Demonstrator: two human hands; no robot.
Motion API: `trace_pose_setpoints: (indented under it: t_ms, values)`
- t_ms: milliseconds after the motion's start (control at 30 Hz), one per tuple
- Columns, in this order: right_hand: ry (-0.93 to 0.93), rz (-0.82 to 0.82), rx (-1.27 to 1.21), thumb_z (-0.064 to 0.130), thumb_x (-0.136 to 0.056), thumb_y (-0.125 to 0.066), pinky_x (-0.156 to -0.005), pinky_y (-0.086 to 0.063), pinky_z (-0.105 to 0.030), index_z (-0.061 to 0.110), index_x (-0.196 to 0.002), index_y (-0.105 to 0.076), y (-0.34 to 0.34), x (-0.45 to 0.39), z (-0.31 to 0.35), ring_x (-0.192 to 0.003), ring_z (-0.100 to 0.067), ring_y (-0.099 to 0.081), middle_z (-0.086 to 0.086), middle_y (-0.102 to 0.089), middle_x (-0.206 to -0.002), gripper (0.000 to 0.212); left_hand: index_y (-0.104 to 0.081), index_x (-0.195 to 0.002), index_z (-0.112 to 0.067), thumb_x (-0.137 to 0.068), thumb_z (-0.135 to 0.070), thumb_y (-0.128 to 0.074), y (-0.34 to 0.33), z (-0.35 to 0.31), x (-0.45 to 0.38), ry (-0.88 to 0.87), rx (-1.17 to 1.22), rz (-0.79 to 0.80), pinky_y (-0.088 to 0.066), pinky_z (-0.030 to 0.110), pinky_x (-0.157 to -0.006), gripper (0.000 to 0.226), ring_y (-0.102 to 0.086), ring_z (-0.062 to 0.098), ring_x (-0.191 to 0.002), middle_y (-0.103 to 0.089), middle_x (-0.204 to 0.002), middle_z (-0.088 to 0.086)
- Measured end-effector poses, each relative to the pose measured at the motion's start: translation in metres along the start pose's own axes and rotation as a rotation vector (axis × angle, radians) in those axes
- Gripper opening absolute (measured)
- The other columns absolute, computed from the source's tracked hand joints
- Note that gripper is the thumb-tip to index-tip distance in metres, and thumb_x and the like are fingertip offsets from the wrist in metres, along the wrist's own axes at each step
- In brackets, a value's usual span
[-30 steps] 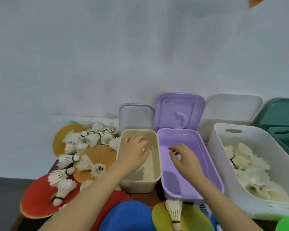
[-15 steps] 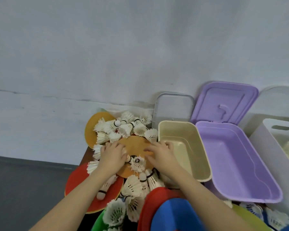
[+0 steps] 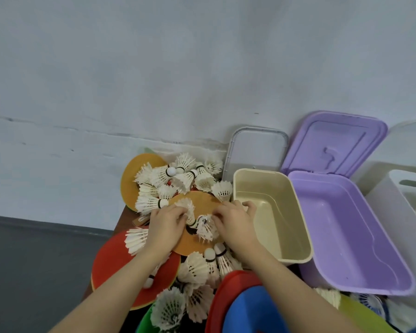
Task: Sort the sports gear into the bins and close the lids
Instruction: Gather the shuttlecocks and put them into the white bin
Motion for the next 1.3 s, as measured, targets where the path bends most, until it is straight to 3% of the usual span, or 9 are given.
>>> trace_pose_setpoints:
  t_ms: [100, 367, 500, 600, 733, 900, 1100, 1200, 1300]
  values:
    - [-0.016, -0.19, -0.095, 0.024, -0.082, -0.064, -0.082, -0.012, -0.028, 0.027, -0.076, -0.067, 0.035, 0.007, -0.013, -0.086, -0.014, -0.057, 0.013, -0.064, -0.08, 0.008, -0.073, -0.096, -0.015, -0.084, -0.015, -0.068, 0.02, -0.025, -0.007, -0.07, 0.065, -0.059, -0.021, 0.026, -0.079, 0.013, -0.06, 0.021, -0.091, -0.069, -0.091, -0.003]
    - [-0.128, -0.427, -0.226, 0.033, -0.08, -0.055, -0.073, -0.015, -0.025, 0.029, -0.071, -0.065, 0.123, 0.04, -0.087, -0.073, -0.01, -0.058, 0.012, -0.061, -0.068, 0.014, -0.072, -0.098, -0.018, -0.08, -0.013, -0.069, 0.051, -0.14, -0.027, -0.348, 0.155, -0.172, -0.023, 0.021, -0.077, 0.018, -0.052, 0.005, -0.086, -0.067, -0.083, -0.009]
    - [-0.136, -0.486, -0.29, 0.022, -0.078, -0.063, -0.074, -0.031, -0.032, 0.022, -0.072, -0.066, 0.158, 0.064, -0.142, -0.068, -0.015, -0.061, 0.009, -0.063, -0.069, 0.007, -0.072, -0.093, -0.016, -0.081, -0.025, -0.057, 0.036, -0.205, -0.029, -0.436, 0.185, -0.189, -0.027, 0.021, -0.079, 0.021, -0.051, 0.005, -0.084, -0.067, -0.079, -0.006]
    - [-0.134, -0.49, -0.385, 0.008, -0.082, -0.068, -0.069, -0.044, -0.033, 0.017, -0.074, -0.066, 0.18, 0.086, -0.19, -0.07, -0.006, -0.054, 0.01, -0.061, -0.072, 0.012, -0.072, -0.091, -0.017, -0.08, -0.027, -0.054, 0.016, -0.261, -0.024, -0.504, 0.19, -0.205, -0.031, 0.023, -0.076, 0.024, -0.053, 0.007, -0.081, -0.067, -0.079, -0.006]
    - [-0.174, -0.519, -0.454, 0.007, -0.084, -0.067, -0.065, -0.041, -0.015, 0.015, -0.079, -0.065, 0.219, 0.12, -0.262, -0.074, -0.005, -0.054, 0.008, -0.058, -0.076, 0.01, -0.072, -0.093, -0.013, -0.082, -0.027, -0.051, -0.025, -0.341, -0.015, -0.539, 0.249, -0.147, -0.04, 0.029, -0.073, 0.028, -0.055, 0.013, -0.078, -0.067, -0.079, -0.002]
    - [-0.253, -0.618, -0.395, 0.003, -0.083, -0.065, -0.065, -0.041, -0.022, 0.015, -0.078, -0.064, 0.262, 0.165, -0.355, -0.072, -0.004, -0.053, 0.005, -0.057, -0.075, 0.013, -0.071, -0.094, -0.008, -0.081, -0.023, -0.051, -0.086, -0.438, -0.001, -0.55, 0.366, -0.079, -0.038, 0.019, -0.076, 0.028, -0.05, 0.012, -0.079, -0.067, -0.079, 0.002]
    - [-0.338, -0.617, -0.348, 0.006, -0.086, -0.063, -0.065, -0.041, -0.027, 0.02, -0.082, -0.06, 0.281, 0.21, -0.445, -0.072, -0.004, -0.052, 0.008, -0.053, -0.077, 0.016, -0.07, -0.098, -0.007, -0.082, -0.015, -0.058, -0.163, -0.52, 0.019, -0.523, 0.427, 0.06, -0.038, 0.017, -0.073, 0.021, -0.047, 0.011, -0.08, -0.064, -0.08, 0.004]
    - [-0.379, -0.612, -0.308, 0.005, -0.086, -0.062, -0.064, -0.036, -0.022, 0.014, -0.082, -0.062, 0.287, 0.224, -0.475, -0.07, -0.008, -0.051, 0.006, -0.053, -0.079, 0.01, -0.069, -0.101, -0.006, -0.083, -0.004, -0.061, -0.197, -0.545, 0.023, -0.488, 0.408, 0.136, -0.035, 0.014, -0.078, 0.02, -0.053, 0.016, -0.086, -0.066, -0.089, 0.007]
    - [-0.475, -0.55, -0.216, 0.01, -0.089, -0.059, -0.061, -0.03, -0.023, 0.01, -0.086, -0.064, 0.282, 0.234, -0.5, -0.072, -0.015, -0.053, 0.005, -0.054, -0.087, 0.006, -0.063, -0.116, -0.008, -0.087, -0.003, -0.056, -0.23, -0.555, 0.024, -0.449, 0.338, 0.225, -0.038, 0.021, -0.088, 0.029, -0.053, 0.021, -0.1, -0.062, -0.104, 0.007]
Point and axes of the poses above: each hand's wrist, its own x-axis away from the middle knuckle, its own y-axis out of the back of the hand, z = x × y, the point moved 10 cm from there along -x, towards the middle knuckle
